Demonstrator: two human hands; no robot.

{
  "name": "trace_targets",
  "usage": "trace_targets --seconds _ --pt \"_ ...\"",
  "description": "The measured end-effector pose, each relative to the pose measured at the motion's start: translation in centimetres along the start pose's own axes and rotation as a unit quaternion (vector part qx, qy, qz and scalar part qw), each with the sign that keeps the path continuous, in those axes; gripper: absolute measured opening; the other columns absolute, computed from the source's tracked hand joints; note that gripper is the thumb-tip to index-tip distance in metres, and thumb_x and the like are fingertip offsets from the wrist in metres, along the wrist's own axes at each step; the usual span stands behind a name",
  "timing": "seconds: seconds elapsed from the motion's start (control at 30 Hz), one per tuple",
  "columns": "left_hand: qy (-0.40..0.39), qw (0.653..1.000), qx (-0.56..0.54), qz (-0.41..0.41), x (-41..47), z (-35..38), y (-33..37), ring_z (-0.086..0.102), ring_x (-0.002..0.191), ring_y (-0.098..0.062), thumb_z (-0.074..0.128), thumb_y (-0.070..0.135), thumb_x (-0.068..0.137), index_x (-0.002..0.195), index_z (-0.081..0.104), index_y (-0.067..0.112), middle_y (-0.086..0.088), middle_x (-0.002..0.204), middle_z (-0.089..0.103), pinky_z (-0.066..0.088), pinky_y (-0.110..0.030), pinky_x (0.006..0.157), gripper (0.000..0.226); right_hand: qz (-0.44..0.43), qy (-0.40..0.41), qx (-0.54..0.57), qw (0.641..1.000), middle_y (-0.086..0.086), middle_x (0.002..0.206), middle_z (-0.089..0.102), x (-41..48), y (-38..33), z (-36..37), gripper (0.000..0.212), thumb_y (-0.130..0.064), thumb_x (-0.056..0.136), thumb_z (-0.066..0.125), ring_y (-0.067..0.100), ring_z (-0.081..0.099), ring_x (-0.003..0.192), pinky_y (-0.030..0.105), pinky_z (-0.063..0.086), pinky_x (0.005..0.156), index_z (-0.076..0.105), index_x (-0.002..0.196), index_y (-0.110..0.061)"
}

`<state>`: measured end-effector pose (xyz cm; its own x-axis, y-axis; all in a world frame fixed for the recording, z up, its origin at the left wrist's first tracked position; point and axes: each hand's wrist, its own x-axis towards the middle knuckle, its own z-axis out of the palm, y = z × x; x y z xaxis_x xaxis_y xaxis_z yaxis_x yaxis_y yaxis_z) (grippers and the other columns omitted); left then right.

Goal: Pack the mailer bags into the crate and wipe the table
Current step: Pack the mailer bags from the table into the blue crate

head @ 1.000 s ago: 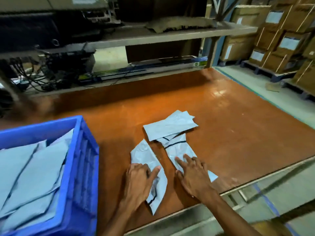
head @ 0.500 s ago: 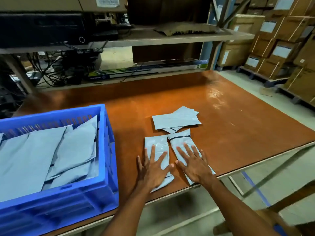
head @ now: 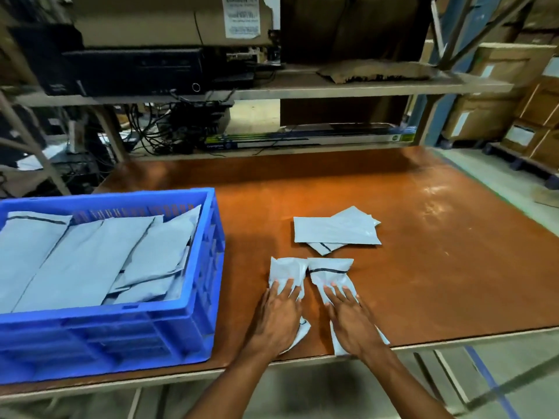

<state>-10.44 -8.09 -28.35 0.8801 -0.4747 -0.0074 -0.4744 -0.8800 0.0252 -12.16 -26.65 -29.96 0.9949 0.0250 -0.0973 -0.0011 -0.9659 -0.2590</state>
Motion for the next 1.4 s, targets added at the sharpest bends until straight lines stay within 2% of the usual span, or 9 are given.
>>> trace_targets --seconds 0.13,0.3,0.4,0.83,0.93,1.0,1.1,1.2,1.4 --pt "0.113 0.986 -0.096 -0.073 -2.6 -6.8 -1.1 0.03 0.145 -0.021 0.043 0.032 0.1 0.14 0.053 0.022 0.004 0.154 0.04 0.028 -0.037 0.117 0.043 -0.042 0.093 0.127 0.987 -0.003 0.156 0.035 -0.3 -3.4 -4.3 0.056 -0.049 0.102 0.014 0.018 0.026 0.147 0.034 0.013 0.119 0.036 0.149 -0.029" --pt "0.264 0.943 -0.185 -0.079 -8.0 -18.9 -6.7 0.017 0.15 -0.013 0.02 0.043 0.104 0.151 0.036 0.029 0.013 0.161 0.022 0.016 -0.033 0.122 0.051 -0.176 0.225 0.274 0.918 -0.013 0.152 0.033 0.3 -12.9 -12.3 0.048 -0.039 0.101 0.03 0.002 0.025 0.142 0.013 0.012 0.114 0.044 0.145 -0.026" --pt "0.306 0.941 -0.096 -0.112 -11.3 -23.2 -14.3 0.023 0.148 -0.019 0.022 0.041 0.104 0.149 0.039 0.023 0.006 0.161 0.025 0.019 -0.039 0.122 0.052 -0.261 0.228 0.3 0.889 -0.012 0.156 0.026 0.4 -19.9 -15.3 0.048 -0.037 0.102 0.032 -0.001 0.018 0.145 0.022 0.013 0.119 0.042 0.147 -0.024" --pt "0.092 0.97 -0.006 -0.226 -21.2 -18.7 -42.3 0.05 0.127 -0.048 0.018 0.043 0.099 0.128 0.06 -0.005 -0.028 0.138 0.052 0.044 -0.055 0.101 0.069 -0.317 0.178 0.068 0.929 0.012 0.152 0.041 6.7 -50.0 -6.9 0.069 -0.04 0.09 0.007 0.027 0.034 0.141 0.048 0.026 0.115 0.052 0.133 -0.008" --pt "-0.003 0.979 -0.031 -0.203 -20.9 -17.0 -45.8 0.025 0.146 -0.034 0.013 0.066 0.086 0.152 0.031 0.016 -0.018 0.16 0.022 0.023 -0.049 0.118 0.086 -0.291 0.048 -0.009 0.956 0.017 0.152 0.035 9.1 -53.1 -3.0 0.084 -0.049 0.086 -0.003 0.036 0.026 0.142 0.054 0.024 0.114 0.045 0.138 -0.005" --pt "-0.029 0.98 -0.058 -0.187 -20.7 -16.1 -48.1 0.025 0.147 -0.026 0.004 0.085 0.076 0.155 0.019 0.034 -0.005 0.164 0.016 0.024 -0.055 0.116 0.095 -0.305 -0.082 -0.084 0.945 0.022 0.144 0.039 9.6 -53.4 -1.8 0.061 -0.039 0.097 0.006 0.041 0.03 0.137 0.056 0.03 0.108 0.044 0.135 -0.009" --pt "0.041 0.985 -0.06 -0.159 -20.4 -15.6 -50.8 0.023 0.148 -0.025 0.0 0.084 0.08 0.153 0.017 0.041 -0.001 0.163 0.019 0.029 -0.058 0.112 0.086 -0.301 -0.041 -0.076 0.95 0.019 0.131 0.05 10.4 -53.0 -2.6 0.037 -0.033 0.102 0.031 0.042 0.045 0.124 0.052 0.039 0.098 0.052 0.124 -0.012" --pt "-0.002 0.983 -0.052 -0.175 -19.7 -15.3 -51.6 -0.001 0.152 -0.022 0.0 0.09 0.072 0.155 0.0 0.038 0.007 0.165 -0.004 0.009 -0.054 0.12 0.098 -0.258 0.052 -0.083 0.961 0.009 0.157 0.029 11.9 -52.9 -2.4 0.06 -0.055 0.095 0.035 0.033 0.027 0.141 0.052 0.026 0.11 0.038 0.144 -0.019" --pt "-0.105 0.969 -0.092 -0.206 -18.5 -13.6 -51.3 -0.006 0.152 -0.02 0.03 0.063 0.097 0.155 -0.007 0.036 0.01 0.163 -0.013 0.003 -0.044 0.121 0.074 -0.206 -0.126 -0.14 0.96 -0.001 0.164 -0.013 12.8 -52.0 1.3 0.082 -0.079 0.088 0.008 0.031 -0.012 0.15 0.056 -0.004 0.118 -0.006 0.155 -0.034"
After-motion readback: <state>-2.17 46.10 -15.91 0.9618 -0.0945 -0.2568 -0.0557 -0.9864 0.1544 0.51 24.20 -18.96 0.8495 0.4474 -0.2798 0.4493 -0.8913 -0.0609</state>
